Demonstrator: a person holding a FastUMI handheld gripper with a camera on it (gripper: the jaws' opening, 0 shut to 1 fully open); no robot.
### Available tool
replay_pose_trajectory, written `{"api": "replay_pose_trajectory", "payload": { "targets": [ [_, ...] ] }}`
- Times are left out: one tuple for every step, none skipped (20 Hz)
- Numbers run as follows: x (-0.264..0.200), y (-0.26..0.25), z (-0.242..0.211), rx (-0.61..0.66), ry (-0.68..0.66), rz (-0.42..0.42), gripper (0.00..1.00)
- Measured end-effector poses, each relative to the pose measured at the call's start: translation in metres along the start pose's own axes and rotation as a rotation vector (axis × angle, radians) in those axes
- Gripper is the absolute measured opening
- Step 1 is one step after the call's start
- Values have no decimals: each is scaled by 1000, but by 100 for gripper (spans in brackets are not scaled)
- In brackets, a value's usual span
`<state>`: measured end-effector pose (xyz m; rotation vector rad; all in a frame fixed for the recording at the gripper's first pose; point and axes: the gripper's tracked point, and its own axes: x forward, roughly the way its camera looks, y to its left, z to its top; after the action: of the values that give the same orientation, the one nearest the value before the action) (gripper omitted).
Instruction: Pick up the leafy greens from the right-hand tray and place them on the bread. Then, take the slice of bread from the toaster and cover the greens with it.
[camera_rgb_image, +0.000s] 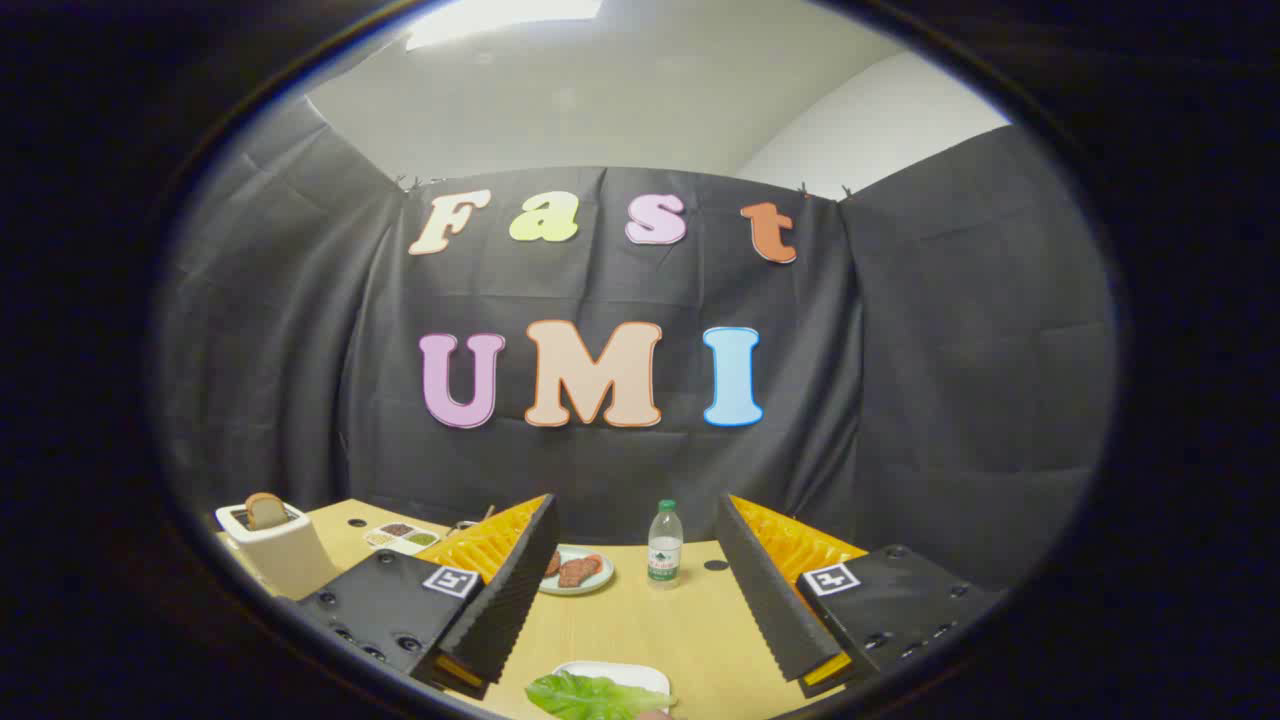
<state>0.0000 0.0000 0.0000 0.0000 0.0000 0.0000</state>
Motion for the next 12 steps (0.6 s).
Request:
{"api": "replay_pose_trajectory", "payload": {
  "targets": [
    [-2, -2, 2, 0, -5, -4, 100],
    [-3, -3, 3, 0, -8, -7, 100],
    [-4, -4, 3, 4, -10, -9, 100],
    [-6, -5, 3, 9, -12, -13, 100],
    [-7, -5, 3, 15, -11, -13, 100],
    [-8, -5, 2, 20, -6, -13, 100],
    [-9, -6, 2, 24, -5, -14, 100],
    [-10, -5, 3, 29, -9, -14, 100],
    [-11, -5, 5, 34, -12, -15, 100],
    [-12, -4, 5, 38, -13, -15, 100],
    [-12, -3, 6, 39, -13, -12, 100],
    [-12, -2, 5, 38, -11, -11, 100]
  ]
}}
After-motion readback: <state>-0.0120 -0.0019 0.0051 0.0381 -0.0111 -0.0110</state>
